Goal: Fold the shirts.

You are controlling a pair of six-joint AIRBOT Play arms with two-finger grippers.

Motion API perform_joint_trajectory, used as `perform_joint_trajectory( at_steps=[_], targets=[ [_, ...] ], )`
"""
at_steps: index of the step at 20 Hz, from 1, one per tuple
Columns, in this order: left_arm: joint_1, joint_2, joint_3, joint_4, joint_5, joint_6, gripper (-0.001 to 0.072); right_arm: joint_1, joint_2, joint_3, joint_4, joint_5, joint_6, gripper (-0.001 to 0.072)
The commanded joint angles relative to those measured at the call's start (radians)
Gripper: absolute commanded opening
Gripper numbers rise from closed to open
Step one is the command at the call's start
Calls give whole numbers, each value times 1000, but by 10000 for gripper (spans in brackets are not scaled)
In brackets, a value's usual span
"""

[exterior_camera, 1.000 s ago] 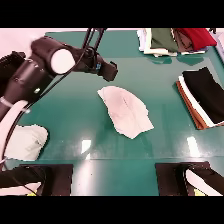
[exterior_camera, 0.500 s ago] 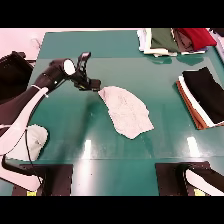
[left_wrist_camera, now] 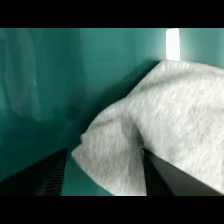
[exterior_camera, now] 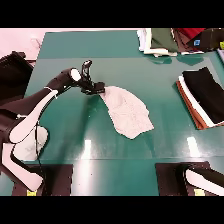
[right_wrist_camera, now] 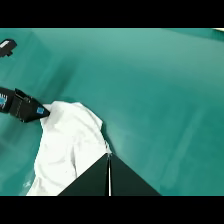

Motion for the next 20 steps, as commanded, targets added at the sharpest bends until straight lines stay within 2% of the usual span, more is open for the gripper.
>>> perform_joint_trajectory(
  at_steps=[1, 2, 7, 8, 9, 10, 13, 17, 19, 20],
  targets=[
    [-1, -11, 1, -31, 43, 6, 215, 1, 3, -71, 0, 3, 10, 16],
    [3, -11, 11, -30, 39, 13, 21, 0, 24, -132, -4, -18, 10, 16],
    [33, 49, 126, 34, -101, 113, 22, -74, 126, -562, -7, -65, 10, 20],
    [33, 69, 141, 53, -120, 127, 22, -94, 126, -653, -2, -70, 10, 91],
    [33, 84, 147, 79, -127, 135, 22, -107, 124, -746, 1, -92, 10, 329],
    [33, 98, 147, 82, -134, 135, 23, -109, 117, -843, 3, -134, 10, 475],
    [33, 102, 147, 83, -151, 135, 22, -55, 40, -1035, 106, -246, -3, 473],
    [33, 102, 147, 82, -162, 134, 22, 112, -111, -1064, 240, -409, -40, 468],
    [33, 102, 147, 82, -173, 134, 22, 185, -175, -1015, 244, -447, -40, 427],
    [33, 102, 147, 82, -179, 134, 22, 214, -201, -986, 242, -462, -40, 332]
  ],
)
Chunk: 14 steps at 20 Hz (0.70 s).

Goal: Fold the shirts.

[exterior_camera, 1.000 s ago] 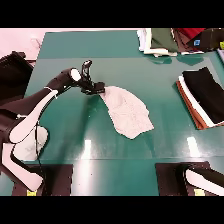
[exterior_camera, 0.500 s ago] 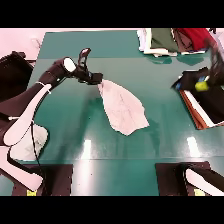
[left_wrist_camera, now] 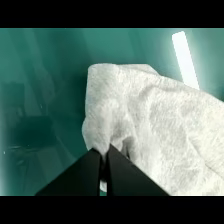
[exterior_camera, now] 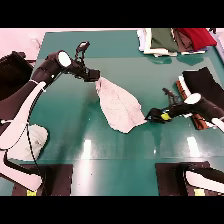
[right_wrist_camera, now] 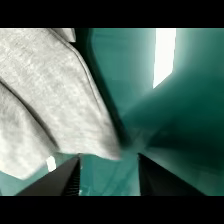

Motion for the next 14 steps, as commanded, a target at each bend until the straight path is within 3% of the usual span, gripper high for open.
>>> perform_joint_trajectory(
  at_steps=[1, 2, 3, 8, 14],
  targets=[
    [1, 3, 2, 3, -20, 3, 22, 111, -98, 51, 25, -106, -9, 182],
    [1, 9, 2, 3, -25, 3, 22, 122, -106, 82, 10, -116, -9, 68],
    [1, 23, 2, 3, -26, 2, 22, 124, -104, 113, -12, -114, -9, 16],
    [1, 292, 2, 99, 51, 5, 22, 17, 97, 404, -182, 29, -9, 15],
    [-46, 713, 2, 111, 120, 56, 21, -125, 320, 904, -188, 201, -9, 14]
  ],
)
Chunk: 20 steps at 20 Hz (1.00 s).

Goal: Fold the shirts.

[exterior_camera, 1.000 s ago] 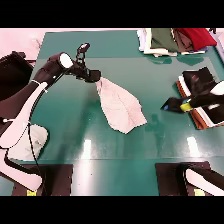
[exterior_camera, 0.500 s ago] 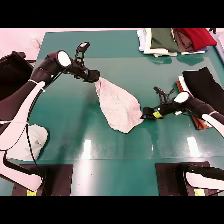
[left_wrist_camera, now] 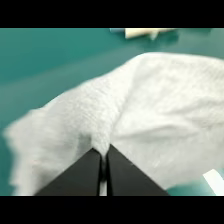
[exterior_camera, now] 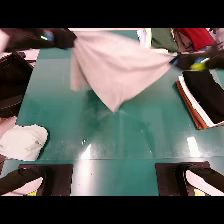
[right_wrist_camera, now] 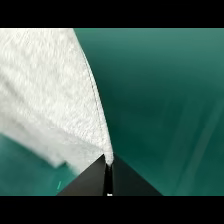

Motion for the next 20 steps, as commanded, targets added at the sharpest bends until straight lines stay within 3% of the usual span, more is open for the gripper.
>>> perform_joint_trajectory(
  at_steps=[1, 6, 9, 12, 13, 14, 15, 20],
  targets=[
    [-55, 195, 0, 15, 40, 26, 21, -49, 95, 254, -19, 89, 1, 14],
    [-180, 136, -6, 48, -102, 54, 21, -48, 104, 318, -21, 178, 29, 14],
    [-229, 6, -63, 52, -241, 85, 21, -48, 105, 209, -21, 213, 29, 13],
    [-283, -130, -193, 41, -293, 85, 24, -48, 104, 50, -21, 199, 29, 14],
    [-295, -169, -234, 17, -288, 85, 118, -48, 104, 4, -21, 187, 29, 14],
    [-301, -201, -268, -25, -274, 72, 453, -48, 104, -40, -21, 172, 29, 14],
    [-301, -220, -285, -58, -259, 55, 525, -48, 104, -74, -20, 159, 29, 14],
    [-142, -121, -269, -56, -216, -14, 526, -48, 104, -147, -18, 115, 28, 14]
  ],
)
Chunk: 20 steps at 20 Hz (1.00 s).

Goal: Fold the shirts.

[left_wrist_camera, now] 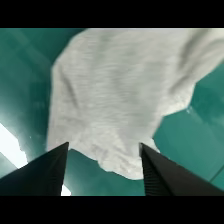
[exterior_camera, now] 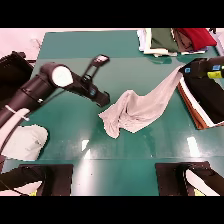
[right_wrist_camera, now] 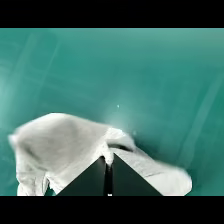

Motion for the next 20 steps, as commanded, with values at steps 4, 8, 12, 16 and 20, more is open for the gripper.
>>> perform_joint_trajectory(
  at_steps=[4, 8, 12, 16, 20],
  targets=[
    [234, 75, -51, -18, -24, -84, 526, 0, 1, -44, 3, -60, 0, 14],
    [225, 72, -291, -148, 134, -89, 526, 0, 0, -44, 2, -66, 0, 14],
    [172, 16, -501, -303, 285, -77, 526, 0, 0, -44, 3, -83, 0, 14],
    [67, -63, -524, -383, 433, -54, 527, 0, 0, -44, 3, -81, 0, 14],
    [37, -98, -521, -452, 534, -55, 525, 0, 0, -44, 3, -77, 0, 15]
  ],
)
